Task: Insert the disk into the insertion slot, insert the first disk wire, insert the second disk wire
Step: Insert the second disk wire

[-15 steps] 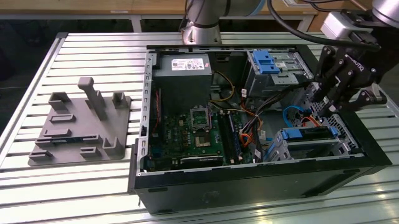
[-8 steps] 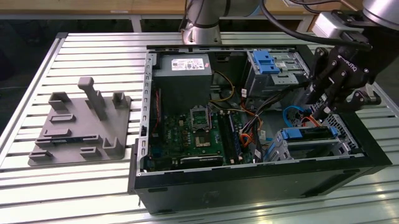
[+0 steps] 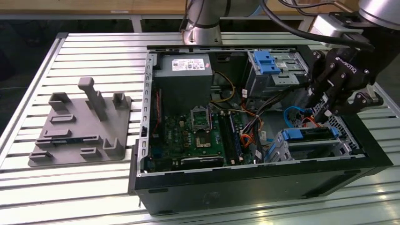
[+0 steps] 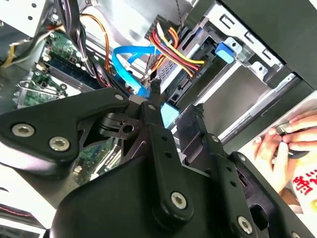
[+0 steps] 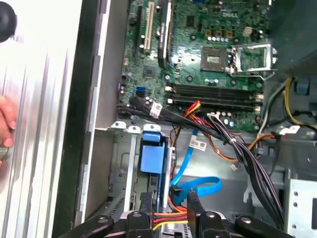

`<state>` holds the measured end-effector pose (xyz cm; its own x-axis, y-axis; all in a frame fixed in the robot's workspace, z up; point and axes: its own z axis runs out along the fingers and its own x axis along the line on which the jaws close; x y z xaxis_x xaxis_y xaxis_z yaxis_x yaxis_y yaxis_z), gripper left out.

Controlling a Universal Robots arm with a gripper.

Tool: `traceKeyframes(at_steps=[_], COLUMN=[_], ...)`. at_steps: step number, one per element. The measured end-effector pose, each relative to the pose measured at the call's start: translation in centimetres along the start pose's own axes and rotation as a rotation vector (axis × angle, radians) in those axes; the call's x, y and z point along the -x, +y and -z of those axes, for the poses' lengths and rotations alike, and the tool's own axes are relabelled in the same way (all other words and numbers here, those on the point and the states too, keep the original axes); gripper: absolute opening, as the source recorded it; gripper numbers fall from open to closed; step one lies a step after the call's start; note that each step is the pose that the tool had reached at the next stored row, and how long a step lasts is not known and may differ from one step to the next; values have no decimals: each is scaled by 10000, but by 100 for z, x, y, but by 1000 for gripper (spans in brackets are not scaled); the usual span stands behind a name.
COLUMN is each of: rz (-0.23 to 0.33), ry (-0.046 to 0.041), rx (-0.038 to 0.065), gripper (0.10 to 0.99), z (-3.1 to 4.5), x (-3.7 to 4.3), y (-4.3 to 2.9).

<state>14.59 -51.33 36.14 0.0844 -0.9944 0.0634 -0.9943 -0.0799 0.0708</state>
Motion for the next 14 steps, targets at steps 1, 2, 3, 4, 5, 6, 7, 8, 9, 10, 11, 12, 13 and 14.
traceKeyframes(at_steps=[1,2,3,4,5,6,7,8,9,10,11,12,13,14], rz=[18,30,40,51,61,73,82,90,97,102,109,113,115,117], ry=[29,60,98,129,162,207,240,265,291,319,349,386,420,449], rx=[1,3,5,7,9,12,13,13,15,16,18,21,23,26], gripper=[416,416,416,416,416,416,416,416,416,416,416,416,416,416], z=[-2,-5,-8,-12,-14,-18,-23,-29,-34,-39,-42,-44,-44,-44], x=[5,9,16,24,31,38,47,58,68,75,79,83,85,86], y=[13,25,35,43,46,47,46,46,46,45,44,44,44,44])
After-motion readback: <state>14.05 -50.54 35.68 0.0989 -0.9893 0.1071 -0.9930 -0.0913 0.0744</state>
